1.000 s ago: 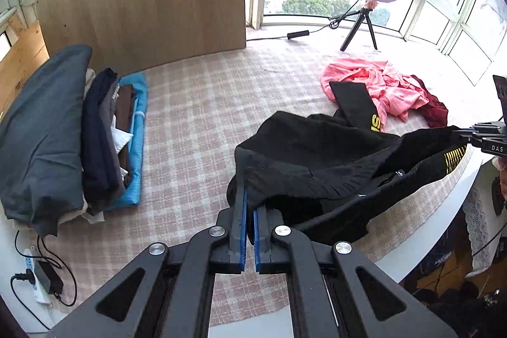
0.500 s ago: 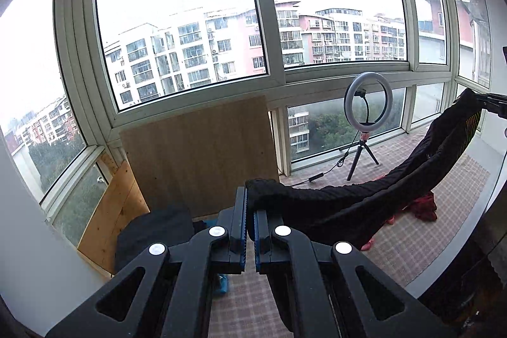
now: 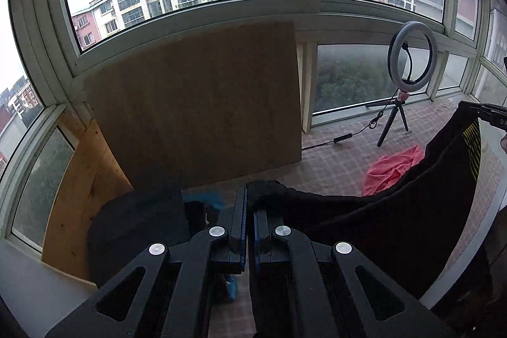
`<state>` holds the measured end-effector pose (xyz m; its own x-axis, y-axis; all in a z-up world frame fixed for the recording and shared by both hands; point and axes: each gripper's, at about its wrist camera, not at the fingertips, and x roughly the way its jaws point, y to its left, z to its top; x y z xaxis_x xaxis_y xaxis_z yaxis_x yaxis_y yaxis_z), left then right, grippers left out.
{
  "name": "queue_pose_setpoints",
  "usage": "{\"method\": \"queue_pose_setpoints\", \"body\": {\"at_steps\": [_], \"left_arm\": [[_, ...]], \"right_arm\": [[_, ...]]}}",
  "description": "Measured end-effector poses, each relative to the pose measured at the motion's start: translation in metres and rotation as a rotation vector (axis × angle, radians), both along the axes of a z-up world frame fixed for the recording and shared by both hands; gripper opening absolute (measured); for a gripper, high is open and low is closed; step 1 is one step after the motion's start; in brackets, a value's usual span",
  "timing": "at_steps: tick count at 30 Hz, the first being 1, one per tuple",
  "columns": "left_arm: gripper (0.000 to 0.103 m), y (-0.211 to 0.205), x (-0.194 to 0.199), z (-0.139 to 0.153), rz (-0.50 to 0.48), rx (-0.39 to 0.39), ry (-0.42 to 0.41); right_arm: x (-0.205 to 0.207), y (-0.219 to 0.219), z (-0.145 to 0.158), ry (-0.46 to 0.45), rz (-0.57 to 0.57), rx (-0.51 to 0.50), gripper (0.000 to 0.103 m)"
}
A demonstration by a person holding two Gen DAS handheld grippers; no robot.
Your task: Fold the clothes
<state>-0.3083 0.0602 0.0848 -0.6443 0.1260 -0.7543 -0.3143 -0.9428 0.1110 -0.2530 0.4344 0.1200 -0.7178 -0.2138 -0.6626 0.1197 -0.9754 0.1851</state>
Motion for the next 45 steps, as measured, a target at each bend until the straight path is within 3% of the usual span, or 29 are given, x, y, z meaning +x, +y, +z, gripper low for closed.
{"method": "queue_pose_setpoints", "body": {"at_steps": [2,3,5,7,8,10,13,14,16,19,22,26,28,29,32,33,35,37,38,41,45], "left_arm": [[0.004,0.015,-0.059,-0.063,0.015,-0.09,-0.113],[0.005,0.022,-0.085,-0.097,0.024,-0.14,-0.177],[0.005,0.035,-0.124,-0.16,0.034,-0.235,-0.29],[0.005,0.045,-0.139,-0.201,0.023,-0.293,-0.338],[0.006,0.047,-0.138,-0.209,0.006,-0.28,-0.347],[0.008,0.046,-0.126,-0.213,-0.029,-0.277,-0.329],[0.014,0.032,-0.106,-0.201,-0.097,-0.259,-0.305],[0.021,0.026,-0.1,-0.199,-0.113,-0.245,-0.309],[0.025,0.02,-0.099,-0.201,-0.122,-0.241,-0.329],[0.025,0.024,-0.122,-0.218,-0.091,-0.311,-0.364],[0.024,0.021,-0.153,-0.231,0.014,-0.33,-0.415],[0.031,0.009,-0.167,-0.23,0.065,-0.345,-0.439],[0.032,0.012,-0.167,-0.228,0.033,-0.355,-0.446],[0.032,0.013,-0.167,-0.225,0.022,-0.317,-0.461],[0.033,0.01,-0.179,-0.227,0.002,0.016,-0.627],[0.035,0.013,-0.18,-0.228,-0.004,0.073,-0.642],[0.033,0.019,-0.178,-0.221,-0.026,0.123,-0.594],[0.034,0.015,-0.176,-0.211,-0.059,0.222,-0.566],[0.034,0.011,-0.174,-0.206,-0.054,0.221,-0.543],[0.034,0.012,-0.145,-0.186,-0.065,0.119,-0.434],[0.034,0.03,-0.072,-0.173,-0.192,0.063,-0.388]], "right_arm": [[-0.01,0.007,-0.031,-0.064,0.004,-0.001,0.009],[-0.016,0.011,-0.047,-0.096,0.006,-0.001,0.02],[-0.026,0.018,-0.079,-0.16,0.011,-0.002,0.025],[-0.036,0.025,-0.11,-0.224,0.015,-0.003,0.025],[-0.042,0.028,-0.126,-0.256,0.017,-0.003,0.025],[-0.052,0.035,-0.157,-0.32,0.021,-0.004,0.029],[-0.068,0.046,-0.204,-0.416,0.028,-0.005,0.049],[-0.073,0.049,-0.22,-0.448,0.03,-0.005,0.049],[-0.027,0.056,-0.237,-0.482,0.043,-0.021,0.049],[0.035,0.064,-0.265,-0.544,0.013,-0.017,0.049],[0.06,0.078,-0.281,-0.568,-0.057,-0.097,0.049],[0.059,0.069,-0.27,-0.54,-0.041,-0.09,0.049],[0.058,0.065,-0.265,-0.526,-0.032,-0.086,0.049],[0.058,0.062,-0.264,-0.523,-0.03,-0.094,0.049],[0.06,0.054,-0.261,-0.517,-0.024,-0.12,0.049],[0.06,0.051,-0.261,-0.515,-0.022,-0.128,0.049],[0.064,0.045,-0.258,-0.512,-0.031,-0.116,0.049],[0.069,0.042,-0.254,-0.512,-0.031,-0.093,0.049],[0.073,0.041,-0.253,-0.507,-0.032,-0.059,0.049],[0.088,0.041,-0.254,-0.503,-0.022,0.023,0.049],[0.111,0.049,-0.268,-0.534,0.029,0.064,0.049]]}}
